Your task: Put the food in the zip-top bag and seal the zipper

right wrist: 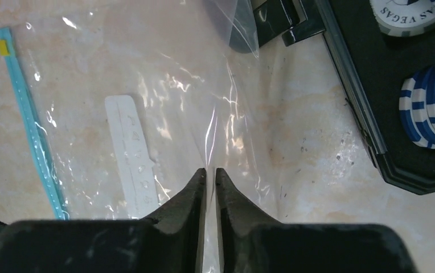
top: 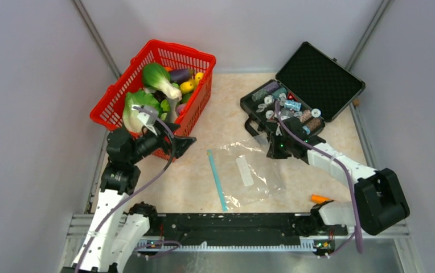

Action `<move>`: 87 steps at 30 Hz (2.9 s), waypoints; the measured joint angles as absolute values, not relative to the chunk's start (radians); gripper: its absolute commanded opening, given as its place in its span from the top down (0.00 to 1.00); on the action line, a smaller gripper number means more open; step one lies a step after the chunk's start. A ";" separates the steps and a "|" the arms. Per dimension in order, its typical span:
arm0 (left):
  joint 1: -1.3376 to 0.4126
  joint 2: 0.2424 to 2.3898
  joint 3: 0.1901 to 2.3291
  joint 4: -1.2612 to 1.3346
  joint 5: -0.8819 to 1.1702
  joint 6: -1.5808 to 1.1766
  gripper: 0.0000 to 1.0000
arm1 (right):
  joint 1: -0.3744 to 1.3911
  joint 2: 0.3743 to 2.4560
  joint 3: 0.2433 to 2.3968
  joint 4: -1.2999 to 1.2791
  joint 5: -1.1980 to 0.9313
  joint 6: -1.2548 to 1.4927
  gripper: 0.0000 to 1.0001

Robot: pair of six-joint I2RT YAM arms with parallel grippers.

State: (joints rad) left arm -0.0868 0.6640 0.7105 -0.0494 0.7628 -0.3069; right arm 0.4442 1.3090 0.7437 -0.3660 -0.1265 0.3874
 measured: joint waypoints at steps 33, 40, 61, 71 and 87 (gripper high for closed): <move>-0.459 0.512 0.679 -0.067 -0.059 -0.219 0.01 | 0.938 1.332 0.926 -0.408 0.218 0.603 0.43; -0.459 0.442 0.676 -0.084 -0.201 -0.228 0.01 | 1.080 1.585 0.978 -0.330 0.272 0.657 0.45; -0.459 0.386 0.650 -0.156 -0.377 -0.264 0.01 | 1.163 1.837 1.134 -0.349 0.356 0.693 0.62; -0.459 0.386 0.648 -0.178 -0.387 -0.274 0.01 | 1.163 1.845 1.139 -0.364 0.369 0.701 0.91; -0.459 0.451 0.638 -0.180 -0.294 -0.273 0.01 | 1.163 1.806 1.118 -0.320 0.358 0.684 1.00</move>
State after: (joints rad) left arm -0.4591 0.4511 0.6384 -0.1802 -0.2943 -0.2729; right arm 1.1625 1.8065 1.1175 -0.3199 0.3584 0.6838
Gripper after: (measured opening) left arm 0.986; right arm 0.004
